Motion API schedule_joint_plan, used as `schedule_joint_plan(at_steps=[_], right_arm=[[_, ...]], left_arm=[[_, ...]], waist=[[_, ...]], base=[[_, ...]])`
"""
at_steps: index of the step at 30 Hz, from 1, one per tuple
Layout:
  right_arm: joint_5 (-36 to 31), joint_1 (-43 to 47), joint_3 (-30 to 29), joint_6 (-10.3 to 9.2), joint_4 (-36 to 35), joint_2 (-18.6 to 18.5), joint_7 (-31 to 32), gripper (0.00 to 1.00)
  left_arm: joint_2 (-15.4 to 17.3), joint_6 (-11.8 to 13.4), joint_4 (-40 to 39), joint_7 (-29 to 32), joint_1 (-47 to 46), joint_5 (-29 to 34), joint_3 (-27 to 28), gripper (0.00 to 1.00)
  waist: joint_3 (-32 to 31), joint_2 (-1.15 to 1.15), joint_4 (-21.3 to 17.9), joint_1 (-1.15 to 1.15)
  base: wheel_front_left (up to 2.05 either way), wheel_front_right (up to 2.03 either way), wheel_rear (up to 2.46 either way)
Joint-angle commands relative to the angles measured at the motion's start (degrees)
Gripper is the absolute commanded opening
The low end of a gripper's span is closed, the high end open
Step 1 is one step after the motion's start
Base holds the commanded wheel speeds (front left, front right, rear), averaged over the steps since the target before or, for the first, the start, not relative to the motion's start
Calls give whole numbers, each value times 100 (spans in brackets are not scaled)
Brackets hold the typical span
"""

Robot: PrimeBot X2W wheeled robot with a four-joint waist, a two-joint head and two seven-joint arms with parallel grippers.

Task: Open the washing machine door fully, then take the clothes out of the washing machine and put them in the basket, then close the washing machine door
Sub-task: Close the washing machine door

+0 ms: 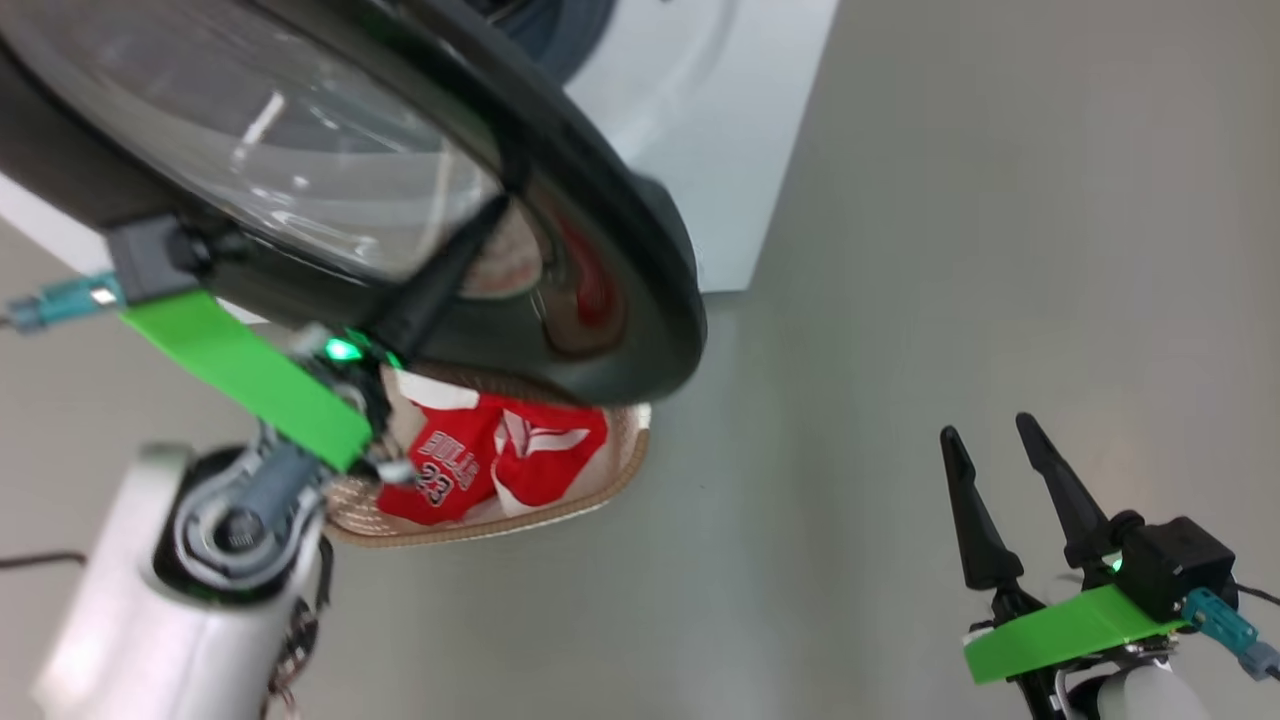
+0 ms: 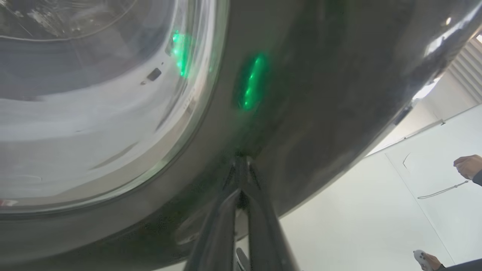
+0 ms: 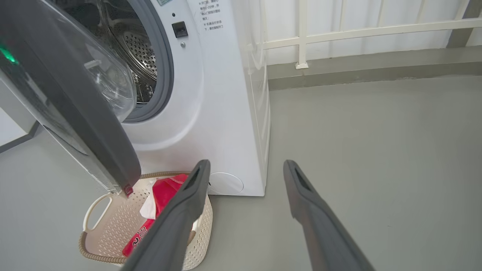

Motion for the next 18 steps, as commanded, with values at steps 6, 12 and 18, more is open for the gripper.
schedule_joint_plan(at_steps=[6,12,18], right_arm=[[107,-218,172,42,-195,-54,-37,100],[156,-294,179,42,-223,-54,-37,100],[198,-352,235,42,-213,-54,-37,100]], left_arm=[[363,-33,240,-574,-820,2,92,0],[521,-33,790,-1264,-1365,66,-40,0],[609,-33,1306,-1745,-1757,62,-323,0]], waist=[[412,0,-450,0],[523,0,-582,0],[531,0,-649,0]], base=[[0,0,0],[0,0,0],[0,0,0]])
